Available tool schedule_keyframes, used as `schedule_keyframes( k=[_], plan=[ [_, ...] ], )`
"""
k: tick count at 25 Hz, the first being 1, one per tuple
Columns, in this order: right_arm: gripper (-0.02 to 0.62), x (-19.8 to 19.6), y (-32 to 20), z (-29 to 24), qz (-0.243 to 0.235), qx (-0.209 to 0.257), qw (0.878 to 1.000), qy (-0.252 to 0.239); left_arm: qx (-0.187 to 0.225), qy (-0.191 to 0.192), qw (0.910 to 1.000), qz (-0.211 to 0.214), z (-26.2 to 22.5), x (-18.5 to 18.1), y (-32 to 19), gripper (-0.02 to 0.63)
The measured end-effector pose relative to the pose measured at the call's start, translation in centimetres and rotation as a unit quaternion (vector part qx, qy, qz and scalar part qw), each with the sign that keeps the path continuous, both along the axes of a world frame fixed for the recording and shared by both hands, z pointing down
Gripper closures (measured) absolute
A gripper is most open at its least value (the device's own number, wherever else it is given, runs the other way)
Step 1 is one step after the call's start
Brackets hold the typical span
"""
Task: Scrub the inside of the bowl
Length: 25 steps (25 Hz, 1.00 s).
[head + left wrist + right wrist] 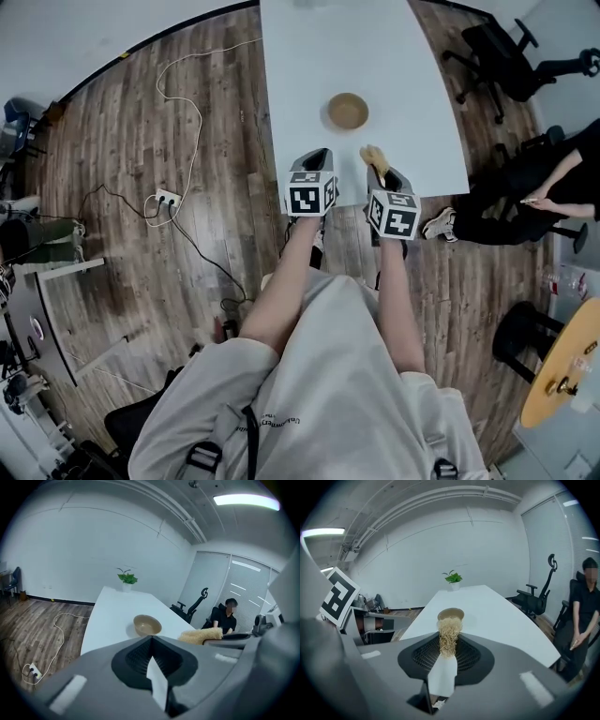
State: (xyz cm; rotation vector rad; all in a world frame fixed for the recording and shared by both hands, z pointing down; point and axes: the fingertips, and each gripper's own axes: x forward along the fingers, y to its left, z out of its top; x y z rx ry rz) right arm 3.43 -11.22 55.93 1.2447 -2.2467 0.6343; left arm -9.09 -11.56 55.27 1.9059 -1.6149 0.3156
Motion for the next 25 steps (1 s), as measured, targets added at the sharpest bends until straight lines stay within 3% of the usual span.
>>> schedule_keyframes(
  k=[4,10,14,23,25],
  plan=[
    [0.488,-1.3,-2.7,-0.1,0.009,0.001,1.000,0.017,0.000,0.009,0.9999,0.011,0.2,-1.8,-3.1,0.604],
    [0.486,-1.5,-5.2,0.0,0.001,0.005,0.999,0.035,-0.026,0.055,0.9981,0.012,1.9,-2.5,-6.1,0.604],
    [0.486,-0.6,-6.6,0.2,0.002,-0.001,1.000,0.006,-0.029,0.059,0.9976,-0.019,2.7,-3.1,-7.7,0.604],
    [0.485,-1.7,-12.5,1.3,-0.026,-0.018,0.999,-0.008,-0.072,0.087,0.9927,-0.044,5.2,-3.9,-12.5,0.604],
    [0.485,-2.1,-13.4,1.4,-0.036,-0.022,0.999,-0.008,-0.082,0.099,0.9906,-0.045,5.9,-3.9,-13.4,0.574]
  ],
)
